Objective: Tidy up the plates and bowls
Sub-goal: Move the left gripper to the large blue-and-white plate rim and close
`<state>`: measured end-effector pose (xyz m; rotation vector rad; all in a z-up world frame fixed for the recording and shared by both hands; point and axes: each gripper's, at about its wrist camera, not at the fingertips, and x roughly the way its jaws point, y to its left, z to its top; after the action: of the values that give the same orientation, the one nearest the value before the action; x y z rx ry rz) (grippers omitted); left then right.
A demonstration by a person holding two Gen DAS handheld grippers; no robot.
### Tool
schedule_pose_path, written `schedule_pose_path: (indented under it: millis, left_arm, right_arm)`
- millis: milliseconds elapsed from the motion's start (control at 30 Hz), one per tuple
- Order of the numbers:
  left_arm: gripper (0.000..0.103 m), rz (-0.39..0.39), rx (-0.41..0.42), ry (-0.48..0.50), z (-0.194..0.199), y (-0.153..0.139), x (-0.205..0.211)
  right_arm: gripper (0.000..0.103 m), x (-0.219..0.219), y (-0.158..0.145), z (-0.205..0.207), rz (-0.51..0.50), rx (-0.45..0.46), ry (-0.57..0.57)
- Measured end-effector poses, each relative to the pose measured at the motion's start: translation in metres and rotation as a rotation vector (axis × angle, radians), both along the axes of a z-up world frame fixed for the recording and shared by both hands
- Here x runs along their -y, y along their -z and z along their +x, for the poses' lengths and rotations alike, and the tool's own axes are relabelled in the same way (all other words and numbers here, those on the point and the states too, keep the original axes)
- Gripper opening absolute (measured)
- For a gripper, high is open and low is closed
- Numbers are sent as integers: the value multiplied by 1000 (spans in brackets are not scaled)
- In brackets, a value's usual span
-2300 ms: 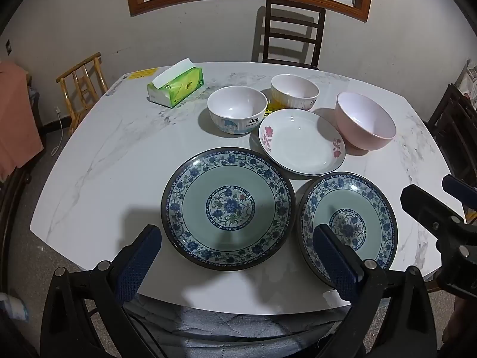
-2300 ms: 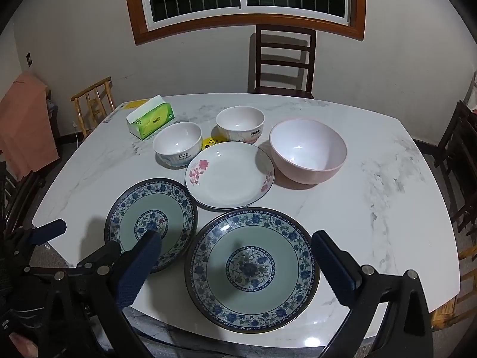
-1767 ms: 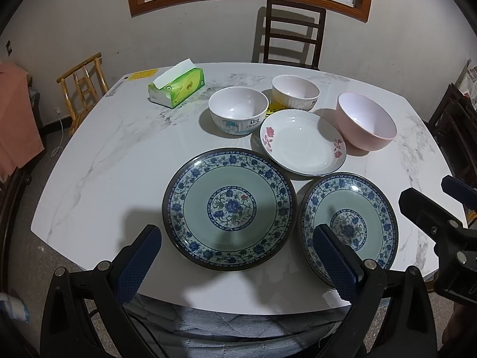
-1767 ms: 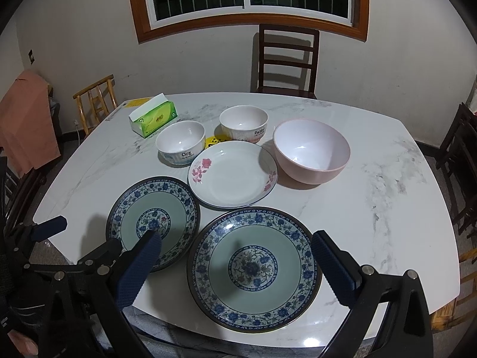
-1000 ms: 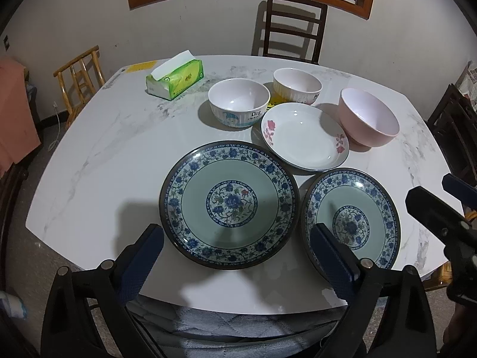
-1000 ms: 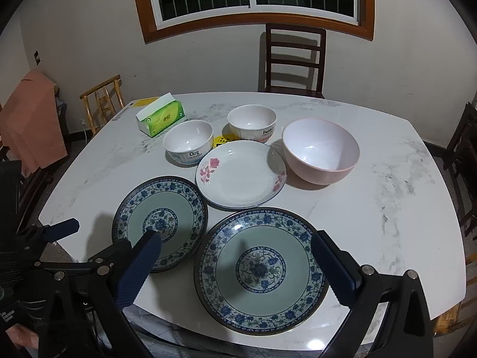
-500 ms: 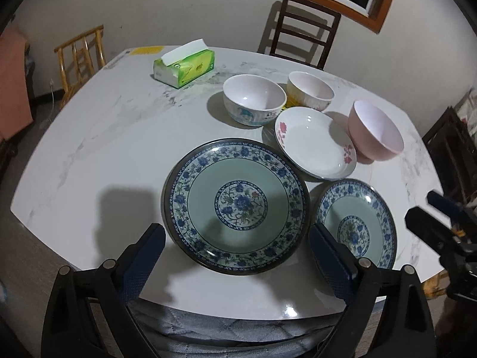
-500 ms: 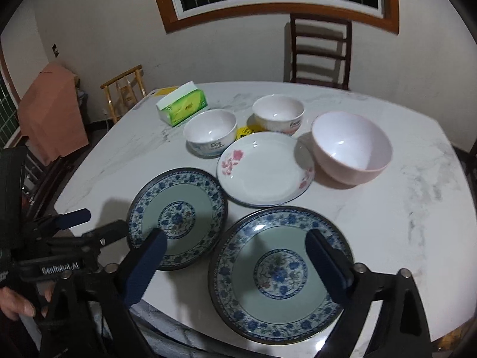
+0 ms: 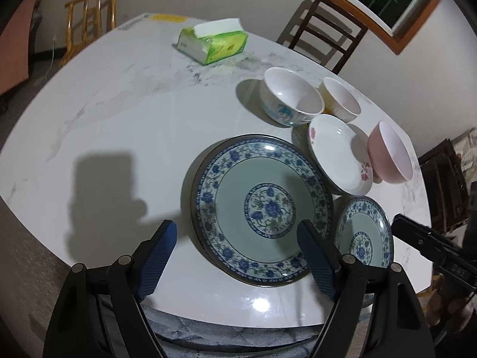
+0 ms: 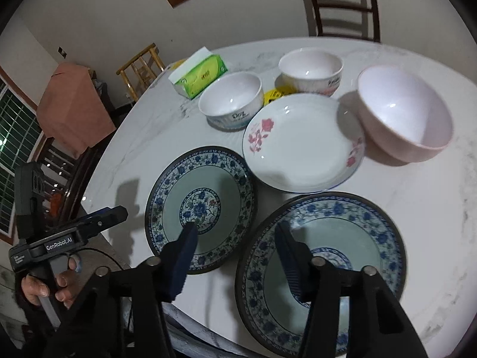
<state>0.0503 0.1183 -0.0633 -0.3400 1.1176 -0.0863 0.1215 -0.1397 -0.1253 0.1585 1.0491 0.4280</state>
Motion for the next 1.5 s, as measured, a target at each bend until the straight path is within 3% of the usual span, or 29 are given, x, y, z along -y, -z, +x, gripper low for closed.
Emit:
schedule_pose_path:
  millis: [133,333,433,933,1000,1167,1500]
  left_arm:
    - [76,-51,-32,-10,8,12,-13]
    - [73,-49,-74,-23,15,27,-22]
    - [62,-49,-93,-20,18,34,-24]
    - [58,-57,-124,-27,28,56,-34]
    - [52,-55,-130,-23,30,59,-35]
    - [47,-55,-137,-13,31,66,-35]
    - [23,-68,-149,7,35,75,-34]
  right_arm:
    - [46,-5,11,18,-7,-37,1]
    - [38,-14,28,40,-32,-86,-13]
    - [35,-17,36,49,-33,-107,-20]
    - [20,-29,63,77,-46,-170,-69]
    - [19,-28,64,78,-43,-176,-75]
    - [17,-30,69,83,-43,-181,-84]
    - [13,-37,77,88,-47,-173,-104]
